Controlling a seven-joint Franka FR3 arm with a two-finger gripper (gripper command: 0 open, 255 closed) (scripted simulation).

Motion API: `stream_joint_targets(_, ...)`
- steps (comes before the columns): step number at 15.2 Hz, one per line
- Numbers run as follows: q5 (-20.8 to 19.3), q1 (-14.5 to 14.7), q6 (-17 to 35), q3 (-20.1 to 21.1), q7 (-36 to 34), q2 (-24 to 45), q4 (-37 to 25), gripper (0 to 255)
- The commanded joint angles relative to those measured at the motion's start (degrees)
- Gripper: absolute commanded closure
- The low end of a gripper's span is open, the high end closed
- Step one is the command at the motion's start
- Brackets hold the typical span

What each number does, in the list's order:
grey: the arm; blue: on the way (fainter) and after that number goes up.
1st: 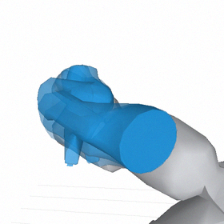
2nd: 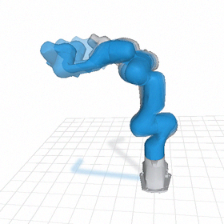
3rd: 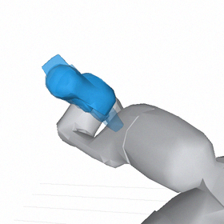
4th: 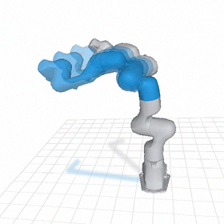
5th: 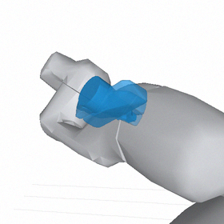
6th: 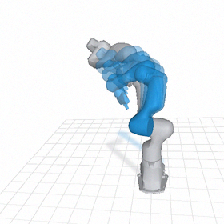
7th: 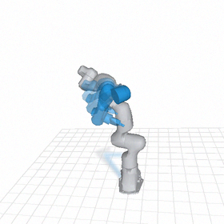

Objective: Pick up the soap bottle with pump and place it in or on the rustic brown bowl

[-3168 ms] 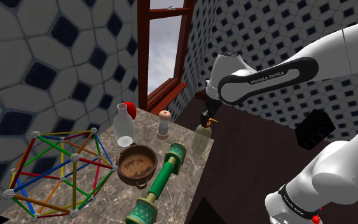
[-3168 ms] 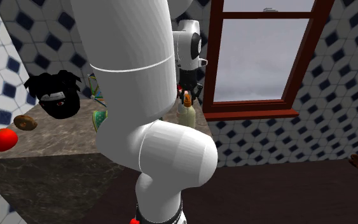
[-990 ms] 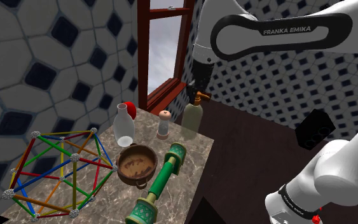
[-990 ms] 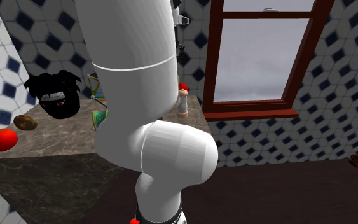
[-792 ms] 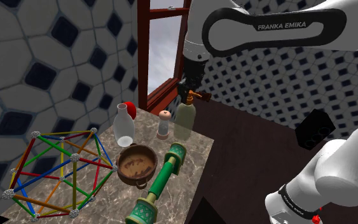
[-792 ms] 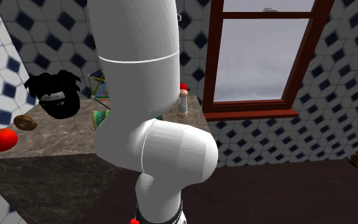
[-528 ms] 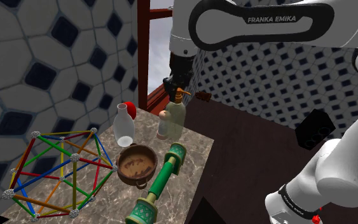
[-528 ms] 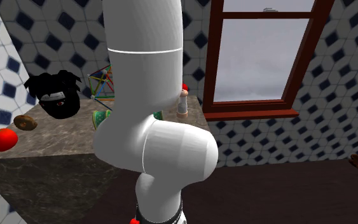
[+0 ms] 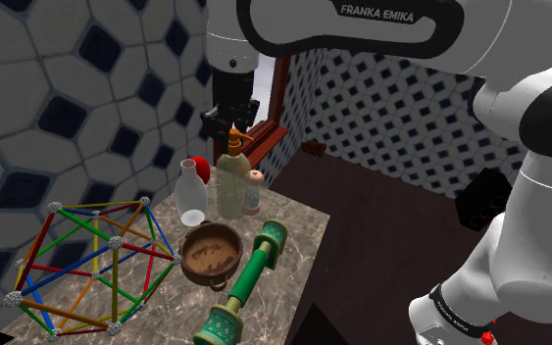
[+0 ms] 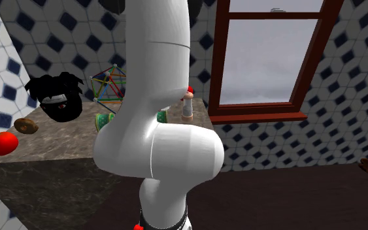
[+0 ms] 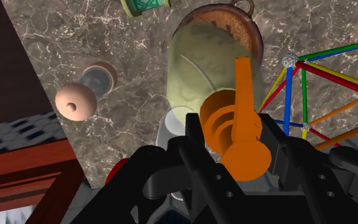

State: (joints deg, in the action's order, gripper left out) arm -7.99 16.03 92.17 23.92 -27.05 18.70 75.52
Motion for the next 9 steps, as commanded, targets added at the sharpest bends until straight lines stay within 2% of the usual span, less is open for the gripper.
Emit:
stream_joint_targets(1, -2.06, 2.96, -3.31, 0.37, -2.30, 5.06, -7.98, 255)
stream_joint_targets(3, -4.67, 7.14, -8.39, 0.29, -4.02, 12.03, -19.78, 255)
stream_joint_targets(9, -3.71, 5.53, -2.17, 0.26, -4.22, 9.63, -11.14, 255)
